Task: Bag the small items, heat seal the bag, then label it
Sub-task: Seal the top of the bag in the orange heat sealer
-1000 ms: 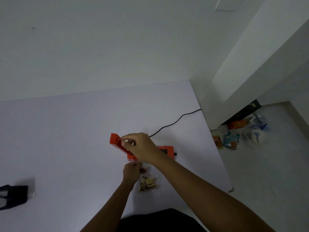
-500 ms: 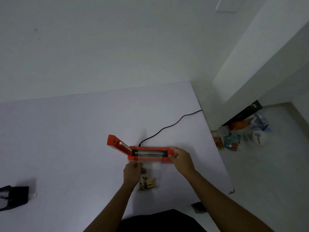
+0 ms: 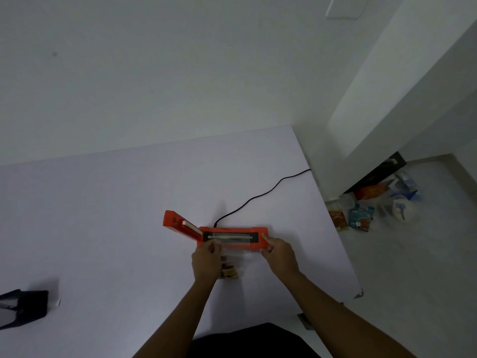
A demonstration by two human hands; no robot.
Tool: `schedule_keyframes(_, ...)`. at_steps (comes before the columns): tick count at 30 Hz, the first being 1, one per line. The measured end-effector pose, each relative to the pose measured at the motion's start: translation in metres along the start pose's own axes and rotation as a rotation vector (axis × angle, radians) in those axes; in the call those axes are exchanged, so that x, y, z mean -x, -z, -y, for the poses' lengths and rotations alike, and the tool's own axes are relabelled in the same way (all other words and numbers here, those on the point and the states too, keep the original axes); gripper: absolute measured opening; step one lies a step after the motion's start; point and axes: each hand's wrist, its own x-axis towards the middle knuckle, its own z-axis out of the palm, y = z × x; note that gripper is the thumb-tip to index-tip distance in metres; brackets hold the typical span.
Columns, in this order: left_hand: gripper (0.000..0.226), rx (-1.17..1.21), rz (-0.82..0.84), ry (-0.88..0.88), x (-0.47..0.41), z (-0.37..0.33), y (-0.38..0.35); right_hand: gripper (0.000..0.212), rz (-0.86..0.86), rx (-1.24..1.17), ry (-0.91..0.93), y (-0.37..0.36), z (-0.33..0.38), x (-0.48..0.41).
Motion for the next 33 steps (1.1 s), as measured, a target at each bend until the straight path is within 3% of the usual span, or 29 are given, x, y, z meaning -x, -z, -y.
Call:
schedule_keyframes(21,0.015,-0.02,0.097,-0.17,0.016,-0.02,-0.004,0.057,0.004,-0.044,0.022,-0.005,-0.01,-0.001)
schedule_keyframes(29,0.02,-0.066,0.214,-0.417,0.026,-0.025,0.001,0.059,0.013,-0.056,0.009,-0.005,-0.01,-0.001)
schedule_keyframes(33,0.017,0.019,0.226,-0.433,0.031,-0.024,0.015,0.059,0.029,-0.109,-0.014,-0.007,-0.015,0.0)
